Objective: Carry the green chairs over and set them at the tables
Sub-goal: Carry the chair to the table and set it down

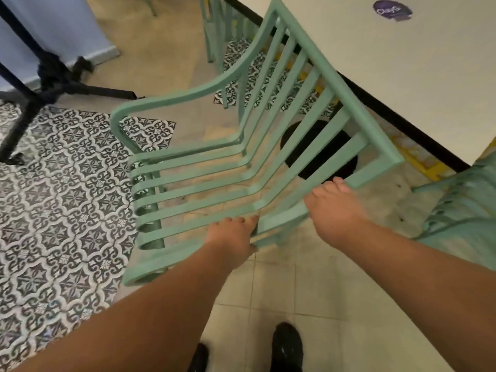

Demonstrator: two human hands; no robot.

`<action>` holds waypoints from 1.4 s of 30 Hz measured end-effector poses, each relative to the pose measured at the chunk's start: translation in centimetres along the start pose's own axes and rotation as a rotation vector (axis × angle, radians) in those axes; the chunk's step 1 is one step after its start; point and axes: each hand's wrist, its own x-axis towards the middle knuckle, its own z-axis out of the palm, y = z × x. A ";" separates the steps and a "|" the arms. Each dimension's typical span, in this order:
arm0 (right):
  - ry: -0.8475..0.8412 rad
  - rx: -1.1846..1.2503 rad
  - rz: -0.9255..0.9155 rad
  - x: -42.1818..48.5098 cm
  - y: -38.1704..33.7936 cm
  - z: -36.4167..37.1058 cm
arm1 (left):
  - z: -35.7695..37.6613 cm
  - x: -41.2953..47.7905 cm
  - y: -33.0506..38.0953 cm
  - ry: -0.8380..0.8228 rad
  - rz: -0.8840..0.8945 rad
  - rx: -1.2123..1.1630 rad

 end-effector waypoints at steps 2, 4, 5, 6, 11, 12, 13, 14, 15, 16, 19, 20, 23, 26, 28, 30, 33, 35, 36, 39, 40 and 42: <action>0.026 -0.010 0.008 0.1 -0.1 0.1 | 0.7 0.8 -0.1 -0.009 -0.011 0.005; 0.048 -0.005 0.022 0.3 -0.5 0.3 | 1.3 1.3 -0.2 0.020 -0.011 -0.017; 0.061 -0.017 0.023 0.4 -0.6 0.4 | 1.5 1.3 -0.3 0.039 -0.011 -0.036; 0.060 -0.015 0.028 0.5 -0.8 0.4 | 1.6 1.3 -0.6 0.044 -0.012 -0.057; 0.043 -0.018 0.032 0.5 -1.9 -0.6 | 1.6 1.2 -2.1 0.052 -0.008 -0.081; 0.042 -0.009 0.033 0.5 -2.4 -0.8 | 1.6 1.1 -2.6 0.053 -0.011 -0.083; 0.043 -0.004 0.033 0.5 -2.9 -1.0 | 1.6 1.0 -3.2 0.058 -0.013 -0.086; 0.047 -0.001 0.031 0.6 -3.4 -1.2 | 1.7 0.8 -3.7 0.062 -0.015 -0.089; 0.050 0.002 0.028 0.6 -3.9 -1.4 | 1.7 0.7 -4.3 0.062 -0.018 -0.089; 0.050 0.006 0.026 0.5 -4.3 -1.6 | 1.6 0.6 -4.8 0.059 -0.023 -0.086; 0.052 0.008 0.020 0.7 -5.6 -2.3 | 1.6 0.4 -6.5 0.066 -0.038 -0.080; 0.047 0.013 0.022 0.8 -6.2 -2.7 | 1.6 0.3 -7.2 0.066 -0.047 -0.078; 0.016 0.049 0.024 1.1 -8.3 -4.2 | 1.6 0.1 -9.6 0.068 -0.067 -0.045; -0.033 0.059 0.019 1.5 -10.9 -5.7 | 1.2 -0.3 -12.0 0.054 -0.088 0.016; -0.065 0.041 0.012 1.8 -12.6 -6.7 | 1.0 -0.6 -13.7 0.038 -0.096 0.056; -0.100 0.041 0.007 2.1 -14.4 -7.5 | 0.7 -0.8 -15.3 0.003 -0.114 0.101; -0.137 0.044 -0.006 2.5 -16.8 -8.2 | 0.3 -1.0 -17.2 -0.036 -0.144 0.184; -0.178 0.039 -0.023 2.7 -18.0 -8.8 | 0.2 -1.2 -18.1 -0.045 -0.151 0.197; -0.205 0.037 -0.030 2.7 -18.5 -9.2 | 0.1 -1.3 -18.6 -0.055 -0.159 0.189; -0.275 0.095 -0.049 2.3 -19.4 -10.6 | -0.5 -1.7 -18.7 -0.082 -0.177 0.197; -0.289 0.146 -0.054 1.9 -19.6 -11.3 | -0.9 -1.9 -18.3 -0.076 -0.161 0.214; -0.235 0.274 -0.059 1.1 -19.3 -13.3 | -2.2 -2.3 -16.8 -0.006 -0.072 0.227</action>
